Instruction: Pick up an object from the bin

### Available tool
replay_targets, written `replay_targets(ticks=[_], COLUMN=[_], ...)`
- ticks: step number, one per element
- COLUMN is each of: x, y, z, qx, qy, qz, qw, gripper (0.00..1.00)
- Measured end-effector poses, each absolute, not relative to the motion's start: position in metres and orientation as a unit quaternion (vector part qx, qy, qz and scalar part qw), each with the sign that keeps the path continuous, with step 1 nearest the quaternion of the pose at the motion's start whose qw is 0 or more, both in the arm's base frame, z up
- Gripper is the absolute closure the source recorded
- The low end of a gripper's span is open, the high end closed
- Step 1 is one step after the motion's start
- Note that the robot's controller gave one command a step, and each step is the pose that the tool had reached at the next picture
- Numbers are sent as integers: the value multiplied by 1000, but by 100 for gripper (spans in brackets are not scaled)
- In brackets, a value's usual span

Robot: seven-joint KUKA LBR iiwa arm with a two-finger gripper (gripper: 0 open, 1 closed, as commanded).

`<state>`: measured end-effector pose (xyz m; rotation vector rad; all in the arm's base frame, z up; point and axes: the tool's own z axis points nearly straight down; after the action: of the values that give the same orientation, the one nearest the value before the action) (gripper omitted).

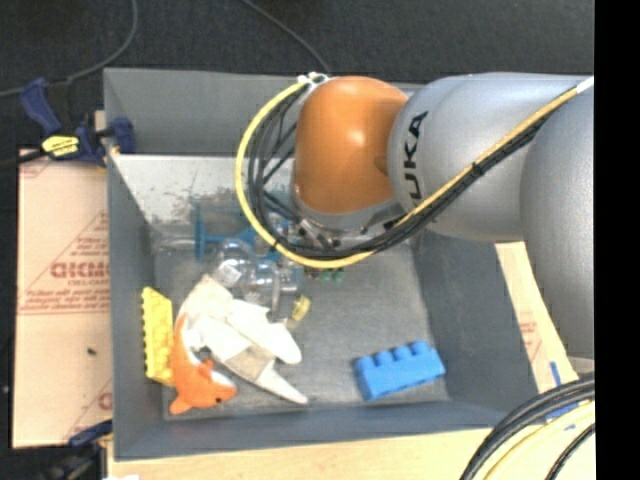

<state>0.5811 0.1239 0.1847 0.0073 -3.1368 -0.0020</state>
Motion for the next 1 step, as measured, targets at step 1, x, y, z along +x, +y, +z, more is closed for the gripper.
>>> replay_targets(ticks=[1], x=[583], y=[123], z=[189], qx=[1], qy=[-1000], qz=[-1], qw=[-2], gripper=[0])
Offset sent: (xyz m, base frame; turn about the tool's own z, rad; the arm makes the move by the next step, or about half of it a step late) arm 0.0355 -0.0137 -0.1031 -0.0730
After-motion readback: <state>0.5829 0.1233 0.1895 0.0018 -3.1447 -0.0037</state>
